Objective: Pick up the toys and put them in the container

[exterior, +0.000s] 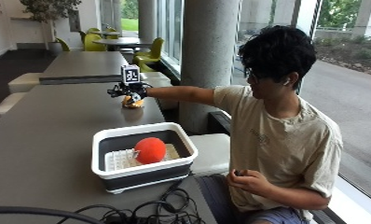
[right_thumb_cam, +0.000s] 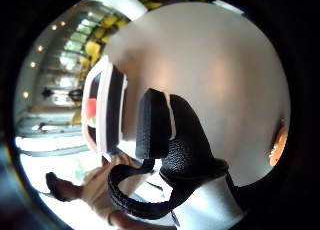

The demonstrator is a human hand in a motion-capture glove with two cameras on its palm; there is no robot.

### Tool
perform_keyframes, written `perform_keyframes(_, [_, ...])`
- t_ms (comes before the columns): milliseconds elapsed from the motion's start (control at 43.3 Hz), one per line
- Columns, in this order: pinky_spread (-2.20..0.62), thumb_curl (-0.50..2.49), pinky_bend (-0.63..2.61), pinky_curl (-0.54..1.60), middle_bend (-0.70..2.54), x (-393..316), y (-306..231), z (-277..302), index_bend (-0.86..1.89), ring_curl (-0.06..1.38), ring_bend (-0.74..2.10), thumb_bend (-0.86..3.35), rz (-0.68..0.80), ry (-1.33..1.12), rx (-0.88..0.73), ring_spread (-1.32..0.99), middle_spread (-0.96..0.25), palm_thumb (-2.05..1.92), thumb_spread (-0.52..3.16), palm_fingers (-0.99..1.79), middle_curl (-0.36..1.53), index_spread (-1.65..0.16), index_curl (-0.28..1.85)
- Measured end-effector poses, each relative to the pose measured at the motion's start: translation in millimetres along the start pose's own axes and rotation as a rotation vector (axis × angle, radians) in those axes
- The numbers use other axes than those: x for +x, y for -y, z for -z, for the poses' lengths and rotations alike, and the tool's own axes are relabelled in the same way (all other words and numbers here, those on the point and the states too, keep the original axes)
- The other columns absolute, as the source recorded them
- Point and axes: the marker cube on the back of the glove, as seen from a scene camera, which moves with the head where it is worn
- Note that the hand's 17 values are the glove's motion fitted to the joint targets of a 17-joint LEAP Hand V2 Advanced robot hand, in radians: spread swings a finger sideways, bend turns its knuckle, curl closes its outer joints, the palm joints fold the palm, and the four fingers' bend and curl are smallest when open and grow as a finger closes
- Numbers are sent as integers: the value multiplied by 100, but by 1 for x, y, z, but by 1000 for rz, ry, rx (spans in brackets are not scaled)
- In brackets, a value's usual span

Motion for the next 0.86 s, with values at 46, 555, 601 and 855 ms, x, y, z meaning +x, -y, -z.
perform_keyframes(46, [-3,20,97,36,12,2,-1,1,12,32,17,-5,-7,-12,-1,-13,-12,-8,136,-22,20,-30,29])
perform_keyframes(555, [-2,15,95,35,12,14,-5,3,14,30,17,-6,-29,-96,-13,-12,-12,-10,133,-19,19,-30,28])
perform_keyframes(601, [-2,15,95,35,12,14,-5,3,14,30,17,-6,-38,-87,-11,-12,-12,-10,133,-19,19,-30,28])
perform_keyframes(855, [-2,14,95,35,12,5,-3,0,15,29,17,-6,-8,-33,-11,-12,-12,-10,132,-18,19,-30,28])
